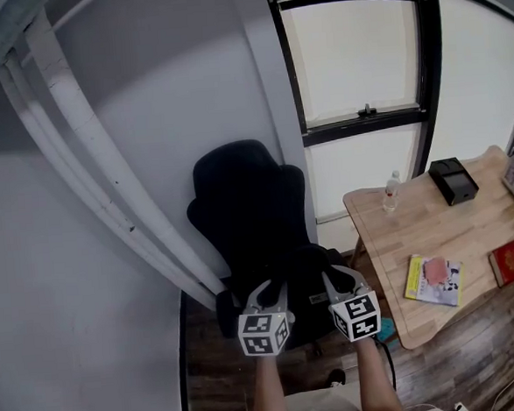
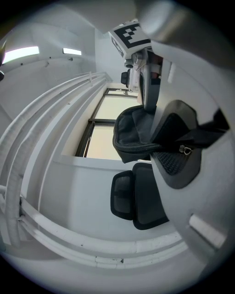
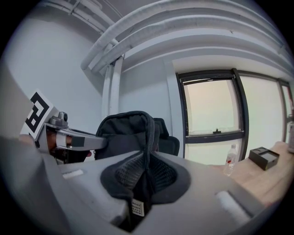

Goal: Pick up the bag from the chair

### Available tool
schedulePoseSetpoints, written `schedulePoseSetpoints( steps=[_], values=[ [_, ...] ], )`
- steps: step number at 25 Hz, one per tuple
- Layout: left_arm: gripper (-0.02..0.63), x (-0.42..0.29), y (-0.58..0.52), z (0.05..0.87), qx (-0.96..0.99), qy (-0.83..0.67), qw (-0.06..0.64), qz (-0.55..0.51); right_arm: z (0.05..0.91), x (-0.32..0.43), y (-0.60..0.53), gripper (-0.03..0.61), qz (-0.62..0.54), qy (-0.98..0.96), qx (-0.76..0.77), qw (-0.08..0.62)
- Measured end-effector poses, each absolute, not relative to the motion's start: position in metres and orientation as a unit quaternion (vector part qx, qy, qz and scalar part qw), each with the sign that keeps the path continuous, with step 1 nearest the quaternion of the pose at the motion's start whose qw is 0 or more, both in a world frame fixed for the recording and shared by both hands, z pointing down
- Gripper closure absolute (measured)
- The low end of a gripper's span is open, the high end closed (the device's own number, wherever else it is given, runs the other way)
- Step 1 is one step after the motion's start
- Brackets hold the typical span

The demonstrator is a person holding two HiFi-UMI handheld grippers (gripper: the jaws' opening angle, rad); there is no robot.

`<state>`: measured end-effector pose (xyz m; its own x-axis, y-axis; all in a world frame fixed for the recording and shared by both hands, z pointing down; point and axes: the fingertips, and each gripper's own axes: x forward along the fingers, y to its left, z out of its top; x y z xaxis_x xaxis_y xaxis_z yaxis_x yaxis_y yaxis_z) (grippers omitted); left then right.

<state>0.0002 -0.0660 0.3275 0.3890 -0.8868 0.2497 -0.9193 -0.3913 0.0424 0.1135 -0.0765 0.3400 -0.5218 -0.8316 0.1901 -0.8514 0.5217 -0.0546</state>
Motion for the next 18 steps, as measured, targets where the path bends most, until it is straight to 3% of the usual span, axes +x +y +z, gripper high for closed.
schedulePoseSetpoints(
  steps=[18],
  values=[
    [0.572,-0.002,-0.048,0.33,0.879,-0.46,0.088,0.094,0.34,0.111,-0.031,0.532,0.083,-0.81,0.575,0.077]
  ],
)
